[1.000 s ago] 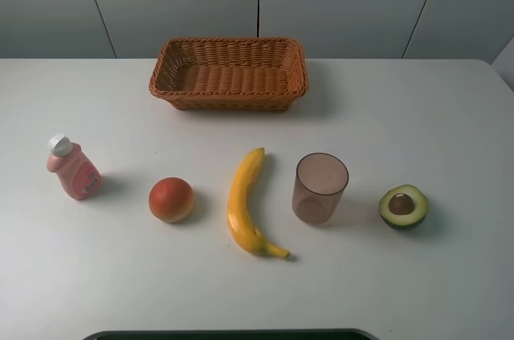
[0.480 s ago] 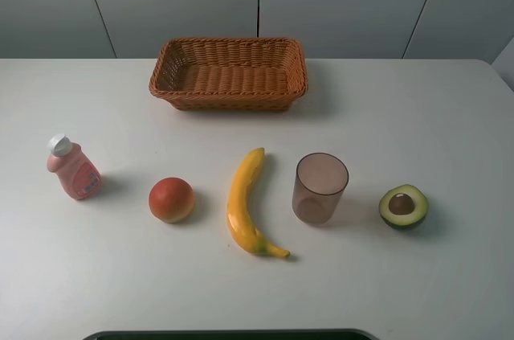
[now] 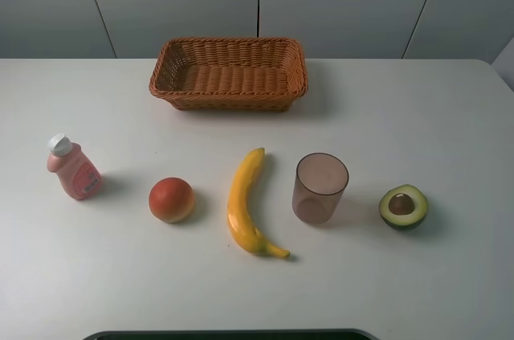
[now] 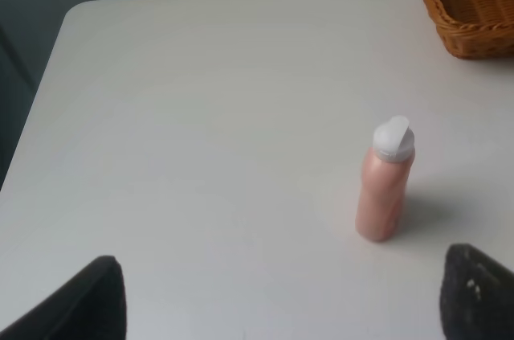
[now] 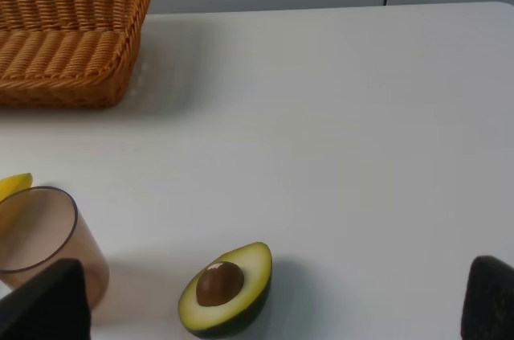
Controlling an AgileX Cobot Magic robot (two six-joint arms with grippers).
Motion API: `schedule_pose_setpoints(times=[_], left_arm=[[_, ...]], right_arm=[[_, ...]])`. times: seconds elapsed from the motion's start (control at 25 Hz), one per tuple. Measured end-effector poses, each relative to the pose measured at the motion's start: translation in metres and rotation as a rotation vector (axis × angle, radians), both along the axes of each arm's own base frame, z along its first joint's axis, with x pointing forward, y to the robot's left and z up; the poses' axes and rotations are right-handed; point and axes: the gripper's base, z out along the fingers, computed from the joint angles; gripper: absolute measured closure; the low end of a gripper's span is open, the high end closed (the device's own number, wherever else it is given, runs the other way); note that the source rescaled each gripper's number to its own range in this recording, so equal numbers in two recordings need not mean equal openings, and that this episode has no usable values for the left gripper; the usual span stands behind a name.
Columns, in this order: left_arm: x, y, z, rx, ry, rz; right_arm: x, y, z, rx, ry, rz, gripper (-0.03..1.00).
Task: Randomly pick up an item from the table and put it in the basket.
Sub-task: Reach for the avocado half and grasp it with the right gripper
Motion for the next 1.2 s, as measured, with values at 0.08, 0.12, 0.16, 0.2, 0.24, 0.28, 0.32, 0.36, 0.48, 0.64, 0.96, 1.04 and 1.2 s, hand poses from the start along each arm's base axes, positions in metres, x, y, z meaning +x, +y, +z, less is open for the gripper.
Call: schedule_pose_setpoints(times=[0.08, 0.12, 0.16, 0.2, 0.24, 0.28, 0.32, 0.36, 0.48, 0.64, 0.96, 1.04, 1.2], left_arm=[[0.0, 0.0, 0.0, 0.0, 0.0, 0.0], [0.0, 0.0, 0.0, 0.0, 0.0, 0.0], [0.0, 0.0, 0.0, 0.0, 0.0, 0.0], [0.0, 0.0, 0.0, 0.0, 0.0, 0.0], [0.0, 0.0, 0.0, 0.0, 0.0, 0.0], [0.0, 0.0, 0.0, 0.0, 0.0, 0.0], [0.0, 0.0, 0.0, 0.0, 0.0, 0.0], [0.0, 0.0, 0.0, 0.0, 0.0, 0.0], [0.0, 0.0, 0.0, 0.0, 0.0, 0.0], [0.0, 0.0, 0.0, 0.0, 0.0, 0.0], [0.0, 0.0, 0.0, -0.002, 0.0, 0.001], [0.0, 0.0, 0.0, -0.002, 0.0, 0.001], [0.0, 0.0, 0.0, -0.003, 0.0, 0.002]], right_arm=[[0.0, 0.0, 0.0, 0.0, 0.0, 0.0, -0.03], [0.0, 0.0, 0.0, 0.0, 0.0, 0.0, -0.03], [0.0, 0.0, 0.0, 0.0, 0.0, 0.0, -0.03], [0.0, 0.0, 0.0, 0.0, 0.0, 0.0, -0.03], [0.0, 0.0, 0.0, -0.003, 0.0, -0.002, -0.03], [0.0, -0.001, 0.0, -0.012, 0.0, -0.008, -0.03], [0.0, -0.003, 0.0, -0.026, -0.004, -0.018, -0.03], [0.0, -0.004, 0.001, -0.038, -0.008, -0.027, -0.03], [-0.001, -0.007, 0.015, -0.083, -0.065, -0.04, -0.03], [0.019, -0.011, 0.048, -0.129, 0.001, -0.056, -0.03], [0.133, -0.011, 0.078, -0.117, 0.382, -0.011, -0.03], [0.161, -0.009, 0.065, -0.09, 0.465, 0.01, -0.03], [0.207, -0.007, 0.029, -0.033, 0.652, 0.029, -0.03]])
